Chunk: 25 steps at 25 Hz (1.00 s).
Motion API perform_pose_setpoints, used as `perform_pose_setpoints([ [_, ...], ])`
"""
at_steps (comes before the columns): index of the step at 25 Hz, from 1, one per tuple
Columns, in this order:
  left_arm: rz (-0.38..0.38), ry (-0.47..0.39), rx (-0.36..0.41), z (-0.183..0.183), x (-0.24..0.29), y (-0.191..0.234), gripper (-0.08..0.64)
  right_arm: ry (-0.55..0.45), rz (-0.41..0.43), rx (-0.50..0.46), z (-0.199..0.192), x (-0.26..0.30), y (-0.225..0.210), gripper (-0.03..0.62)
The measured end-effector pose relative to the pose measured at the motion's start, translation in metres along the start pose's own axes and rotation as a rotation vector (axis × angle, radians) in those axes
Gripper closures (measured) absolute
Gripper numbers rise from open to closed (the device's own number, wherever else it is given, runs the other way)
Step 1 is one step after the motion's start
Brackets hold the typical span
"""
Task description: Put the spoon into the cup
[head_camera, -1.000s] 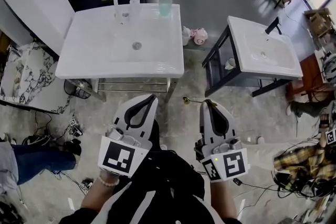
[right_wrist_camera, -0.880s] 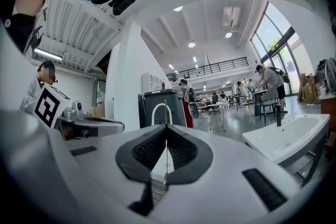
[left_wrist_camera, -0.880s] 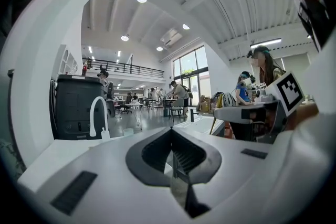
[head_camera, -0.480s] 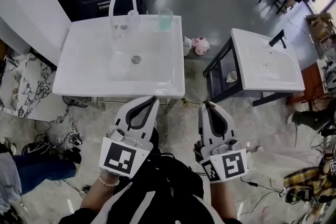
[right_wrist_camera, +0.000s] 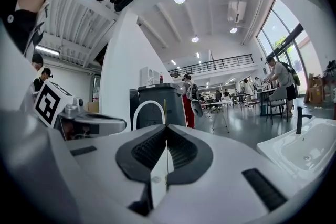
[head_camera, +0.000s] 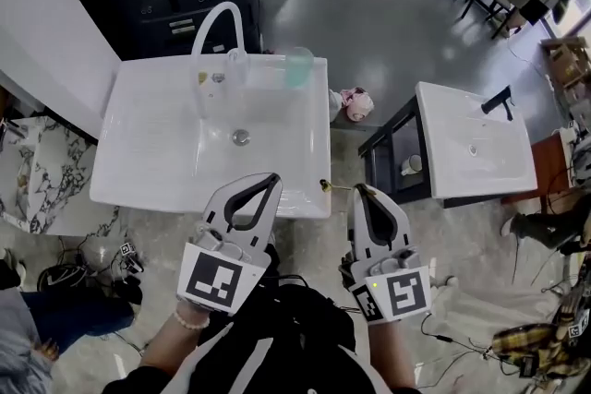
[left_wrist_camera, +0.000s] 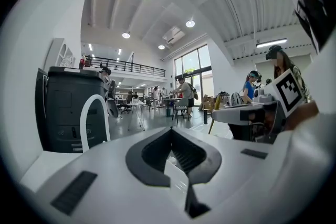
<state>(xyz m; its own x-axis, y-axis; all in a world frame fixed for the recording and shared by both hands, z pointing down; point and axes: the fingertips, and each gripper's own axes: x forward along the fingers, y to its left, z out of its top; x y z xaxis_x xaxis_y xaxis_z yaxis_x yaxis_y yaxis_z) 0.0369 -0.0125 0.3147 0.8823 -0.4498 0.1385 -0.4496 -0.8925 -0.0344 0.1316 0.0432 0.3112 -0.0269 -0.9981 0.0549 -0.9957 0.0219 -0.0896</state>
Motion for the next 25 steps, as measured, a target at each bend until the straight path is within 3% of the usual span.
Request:
perform_pose_setpoints([
  [13, -0.037, 0.015, -0.004, -0.008, 0.057, 0.052, 0.561, 0.033, 0.002, 0.021, -0.007, 0.086, -0.017, 0.584],
  [25, -0.023, 0.044, -0.036, -0.014, 0.076, 0.069, 0.561, 0.084, 0.017, 0.03, -0.015, 0.112, -0.029, 0.584],
])
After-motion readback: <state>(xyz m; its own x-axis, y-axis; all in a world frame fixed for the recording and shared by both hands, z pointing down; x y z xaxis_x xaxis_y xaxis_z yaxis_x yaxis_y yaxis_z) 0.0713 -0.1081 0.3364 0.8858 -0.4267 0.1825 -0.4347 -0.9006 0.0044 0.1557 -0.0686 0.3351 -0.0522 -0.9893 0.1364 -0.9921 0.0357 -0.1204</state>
